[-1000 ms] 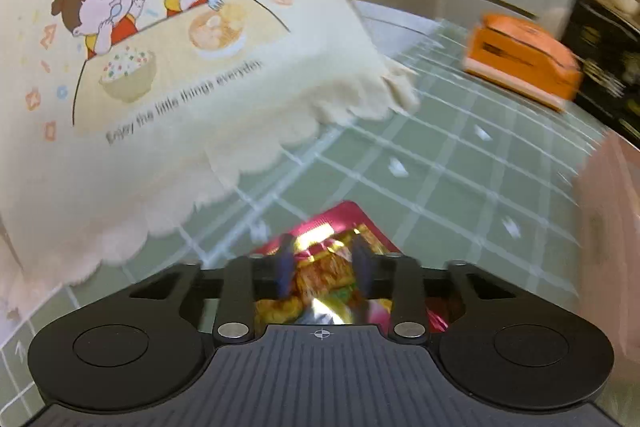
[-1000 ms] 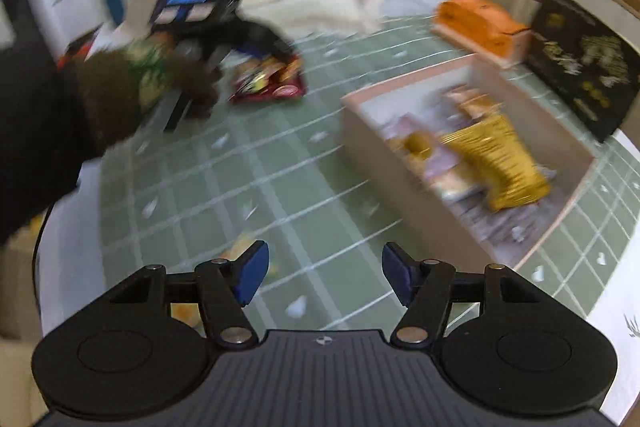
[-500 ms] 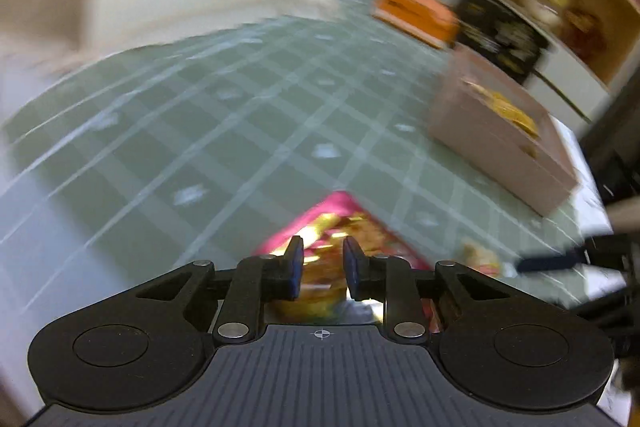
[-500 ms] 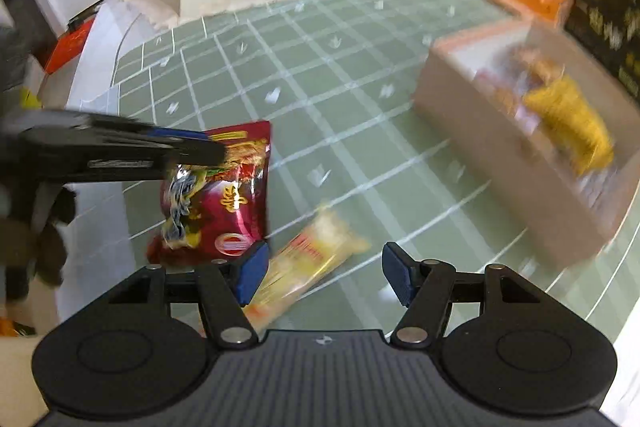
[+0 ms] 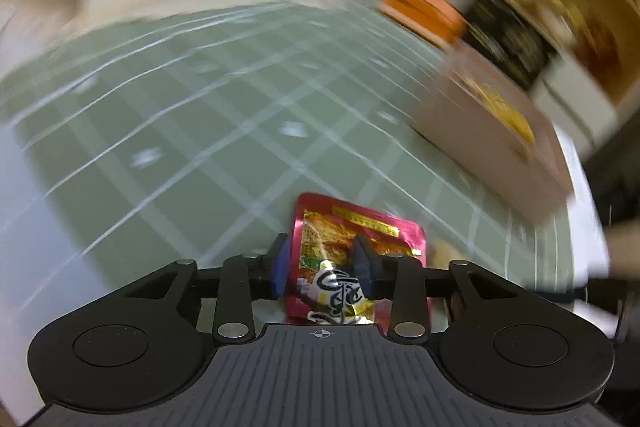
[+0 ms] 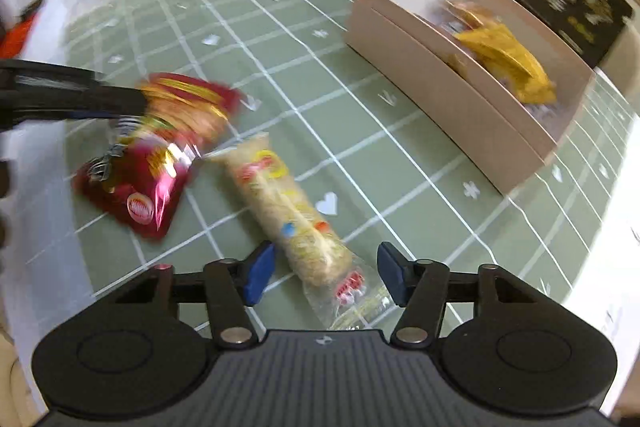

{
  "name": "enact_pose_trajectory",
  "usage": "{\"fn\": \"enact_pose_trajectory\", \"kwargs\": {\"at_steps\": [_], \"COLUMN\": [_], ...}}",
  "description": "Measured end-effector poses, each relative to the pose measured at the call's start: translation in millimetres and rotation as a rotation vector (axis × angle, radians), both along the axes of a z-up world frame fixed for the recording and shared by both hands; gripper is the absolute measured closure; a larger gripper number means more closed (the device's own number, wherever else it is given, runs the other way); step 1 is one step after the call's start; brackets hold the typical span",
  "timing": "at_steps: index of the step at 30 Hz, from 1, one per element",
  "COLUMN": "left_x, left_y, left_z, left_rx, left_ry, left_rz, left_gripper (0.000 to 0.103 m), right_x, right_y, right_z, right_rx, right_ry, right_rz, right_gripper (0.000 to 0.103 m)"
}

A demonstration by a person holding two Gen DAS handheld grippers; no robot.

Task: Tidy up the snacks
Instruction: 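Grasp the yellow-labelled bread stick with the right gripper while left holds the red bag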

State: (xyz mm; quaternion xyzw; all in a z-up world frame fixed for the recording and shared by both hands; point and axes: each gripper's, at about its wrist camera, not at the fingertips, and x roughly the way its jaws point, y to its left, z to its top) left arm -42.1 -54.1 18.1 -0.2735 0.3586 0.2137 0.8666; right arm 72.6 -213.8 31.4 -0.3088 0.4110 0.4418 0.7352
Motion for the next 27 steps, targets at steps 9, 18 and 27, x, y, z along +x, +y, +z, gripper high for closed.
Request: {"fn": "enact_pose_trajectory", "kwargs": {"at_steps": [9,18,27], "left_x": [-19.4,20.2,39.6], "left_y": [-77.4,-135.5,-144.6], "left_z": [23.0,22.0,11.9], "left_rx": [0.055,0.143,0.175], "left_ry": [0.109,0.242,0.302], "left_rz": [-0.022,0.001,-0.007], "left_gripper": [0.055,0.048,0.015], "right_x": [21.6,55.1,36.2], "right_y": [-16.1,-99.6,-109.9], "right_z": [-2.6,-5.2,-13.9], "right_rx": [0.068,0.123,0.148], "right_ry": [0.115,0.127,0.038], "right_rz": [0.106,0.045,0.104], "right_gripper": [0.075,0.064,0.029]}}
